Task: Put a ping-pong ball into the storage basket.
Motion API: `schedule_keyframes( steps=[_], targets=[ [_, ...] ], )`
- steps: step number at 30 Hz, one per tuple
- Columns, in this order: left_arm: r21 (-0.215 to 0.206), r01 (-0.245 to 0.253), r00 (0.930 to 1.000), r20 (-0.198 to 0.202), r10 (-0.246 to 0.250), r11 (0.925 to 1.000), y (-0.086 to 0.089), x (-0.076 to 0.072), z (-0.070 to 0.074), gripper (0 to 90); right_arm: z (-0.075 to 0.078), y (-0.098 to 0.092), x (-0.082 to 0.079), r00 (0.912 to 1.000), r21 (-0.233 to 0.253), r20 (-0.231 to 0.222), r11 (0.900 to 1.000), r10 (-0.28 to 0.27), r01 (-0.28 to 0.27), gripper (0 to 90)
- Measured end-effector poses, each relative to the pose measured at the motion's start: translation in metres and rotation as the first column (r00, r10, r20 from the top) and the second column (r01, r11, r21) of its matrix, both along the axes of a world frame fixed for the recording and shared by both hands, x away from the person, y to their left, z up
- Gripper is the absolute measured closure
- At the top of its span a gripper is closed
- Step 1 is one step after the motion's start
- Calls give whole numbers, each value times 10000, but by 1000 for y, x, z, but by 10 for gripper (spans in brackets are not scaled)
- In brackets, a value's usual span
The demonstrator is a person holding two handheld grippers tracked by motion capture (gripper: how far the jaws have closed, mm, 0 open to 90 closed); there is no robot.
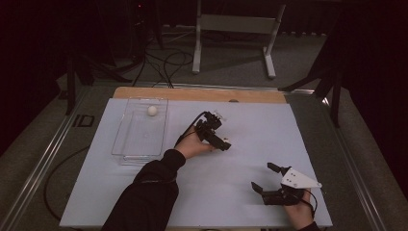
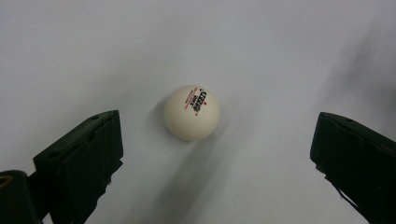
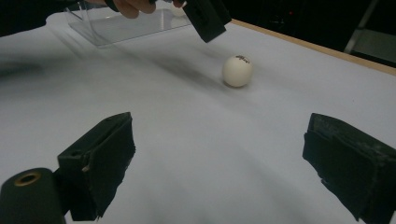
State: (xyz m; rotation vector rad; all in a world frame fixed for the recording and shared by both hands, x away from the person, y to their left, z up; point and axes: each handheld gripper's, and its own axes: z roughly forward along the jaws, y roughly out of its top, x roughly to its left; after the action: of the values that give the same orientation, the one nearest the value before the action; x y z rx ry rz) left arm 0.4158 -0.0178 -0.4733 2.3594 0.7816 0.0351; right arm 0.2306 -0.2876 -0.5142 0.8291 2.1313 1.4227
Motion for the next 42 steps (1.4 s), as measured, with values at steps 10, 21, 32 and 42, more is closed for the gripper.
schedule_keyframes(
  steps=[10, 21, 32, 42],
  targets=[
    [81, 123, 9991, 407, -126, 9999, -4, 0, -13, 111, 0, 0, 0, 10000, 32, -13, 10000, 26, -26, 88],
    [214, 141, 9975, 696, -155, 9997, -6, 2, -27, 188, -1, 0, 0, 10000, 37, -43, 10000, 28, -28, 88],
    [224, 7, 9974, 721, -24, 9997, -10, 4, -37, 301, -1, 0, 0, 10000, 51, -46, 10000, 46, -46, 88],
    [470, 57, 9983, 571, -83, 9989, -17, 4, -46, 393, -1, 0, 0, 10000, 43, -48, 10000, 41, -41, 88]
  ],
)
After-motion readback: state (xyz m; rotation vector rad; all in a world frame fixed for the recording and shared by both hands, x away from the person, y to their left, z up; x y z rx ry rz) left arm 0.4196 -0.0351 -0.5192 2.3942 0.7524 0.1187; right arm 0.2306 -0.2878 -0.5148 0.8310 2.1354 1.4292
